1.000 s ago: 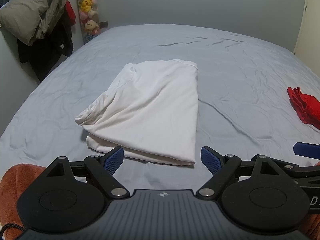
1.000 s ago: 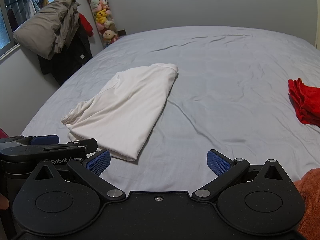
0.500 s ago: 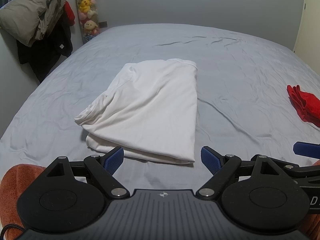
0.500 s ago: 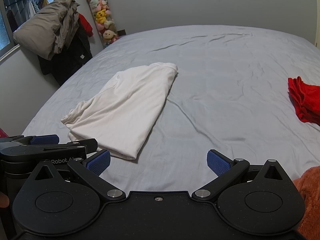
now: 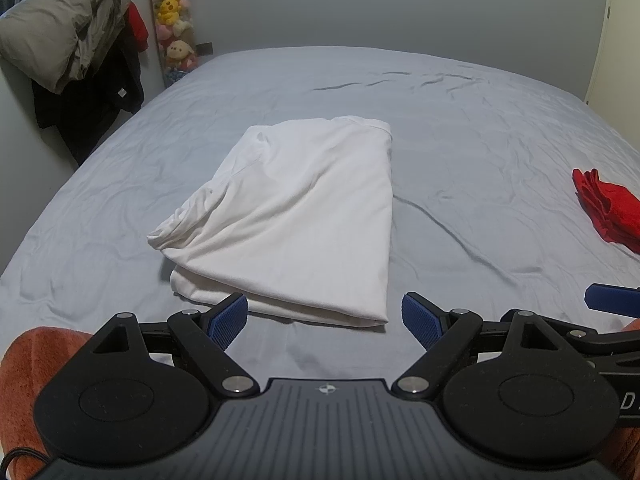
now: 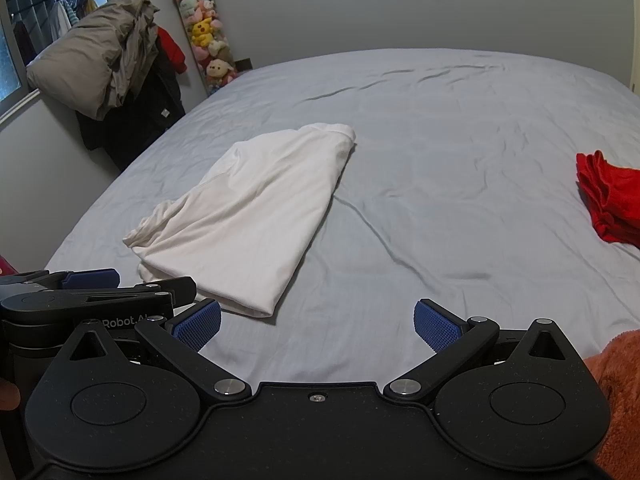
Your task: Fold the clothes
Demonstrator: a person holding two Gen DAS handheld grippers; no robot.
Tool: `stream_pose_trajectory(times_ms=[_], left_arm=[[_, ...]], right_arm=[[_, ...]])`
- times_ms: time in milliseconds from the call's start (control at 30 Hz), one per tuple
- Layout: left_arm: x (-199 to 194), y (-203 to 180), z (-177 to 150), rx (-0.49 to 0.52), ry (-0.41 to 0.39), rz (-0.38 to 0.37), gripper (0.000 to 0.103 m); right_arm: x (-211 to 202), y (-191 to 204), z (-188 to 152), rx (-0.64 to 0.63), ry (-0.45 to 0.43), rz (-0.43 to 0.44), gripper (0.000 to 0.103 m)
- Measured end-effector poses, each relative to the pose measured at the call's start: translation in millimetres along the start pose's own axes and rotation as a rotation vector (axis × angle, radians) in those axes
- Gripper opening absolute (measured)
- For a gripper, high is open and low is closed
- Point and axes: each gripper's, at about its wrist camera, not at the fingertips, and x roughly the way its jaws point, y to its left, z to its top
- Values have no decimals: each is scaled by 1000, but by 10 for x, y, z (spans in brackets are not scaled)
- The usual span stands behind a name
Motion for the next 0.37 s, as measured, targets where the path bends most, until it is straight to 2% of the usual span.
stream_pose_trajectory(times_ms=[367], left_arm=[[-8, -10, -5, 4, 2, 0, 84]], right_arm=[[0, 4, -4, -1, 3, -2, 103]])
